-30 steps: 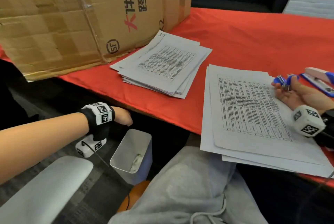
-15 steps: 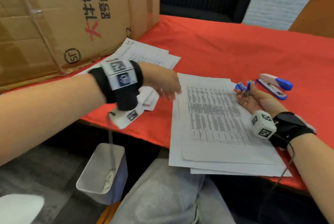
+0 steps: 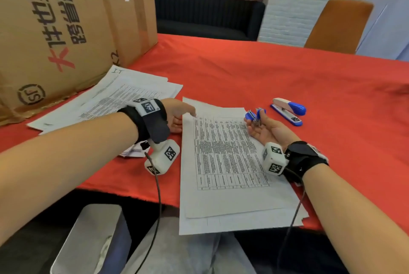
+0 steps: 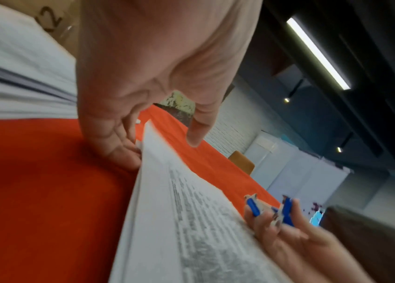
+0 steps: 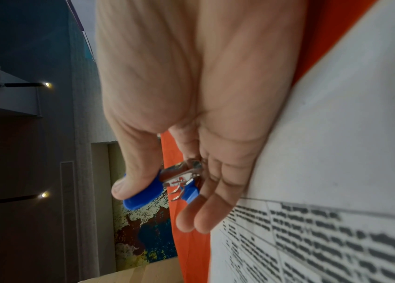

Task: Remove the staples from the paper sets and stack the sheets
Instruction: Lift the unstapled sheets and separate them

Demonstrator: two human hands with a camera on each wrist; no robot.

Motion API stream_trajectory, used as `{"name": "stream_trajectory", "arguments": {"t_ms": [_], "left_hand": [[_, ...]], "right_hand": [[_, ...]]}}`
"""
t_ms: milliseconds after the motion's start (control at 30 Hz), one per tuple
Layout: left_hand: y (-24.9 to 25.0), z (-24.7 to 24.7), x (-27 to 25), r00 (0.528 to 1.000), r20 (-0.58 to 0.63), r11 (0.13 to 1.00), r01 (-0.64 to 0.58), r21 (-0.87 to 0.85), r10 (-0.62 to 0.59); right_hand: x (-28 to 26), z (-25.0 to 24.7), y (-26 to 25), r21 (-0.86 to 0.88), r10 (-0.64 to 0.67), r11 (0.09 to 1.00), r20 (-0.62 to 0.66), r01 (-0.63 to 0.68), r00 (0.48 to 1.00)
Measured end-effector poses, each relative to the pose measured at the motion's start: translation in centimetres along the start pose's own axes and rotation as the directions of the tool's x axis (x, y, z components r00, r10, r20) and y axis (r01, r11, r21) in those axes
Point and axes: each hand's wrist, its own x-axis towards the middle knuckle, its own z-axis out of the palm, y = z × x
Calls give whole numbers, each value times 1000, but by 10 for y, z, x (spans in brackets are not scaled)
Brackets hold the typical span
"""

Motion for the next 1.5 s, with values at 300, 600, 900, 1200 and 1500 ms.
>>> {"name": "stream_trajectory", "arguments": {"t_ms": [300,600,900,1200,1500], "left_hand": [[-3,34,-13,961,64,962,-271,19,269],[20,-22,-13,724,-232,734,-676,-57,649],[85,-38,-34,376,-389,403,-915,-14,841],[139,-43,-44,161,-533,231,-971,68,831],[117,-17,-2,309,-536,398,-916,55,786]], "right_hand": [[-1,1,-1,-13,14,1000,-6,-14,1000],[24,2,-63,-989,-291,-4,-138,-146,947],[22,113,-93,-566,-327,699,290,437,899],[17,166,-140,-522,-581,508,379,685,720],[21,157,-110,-501,-543,606,308,618,781]]}}
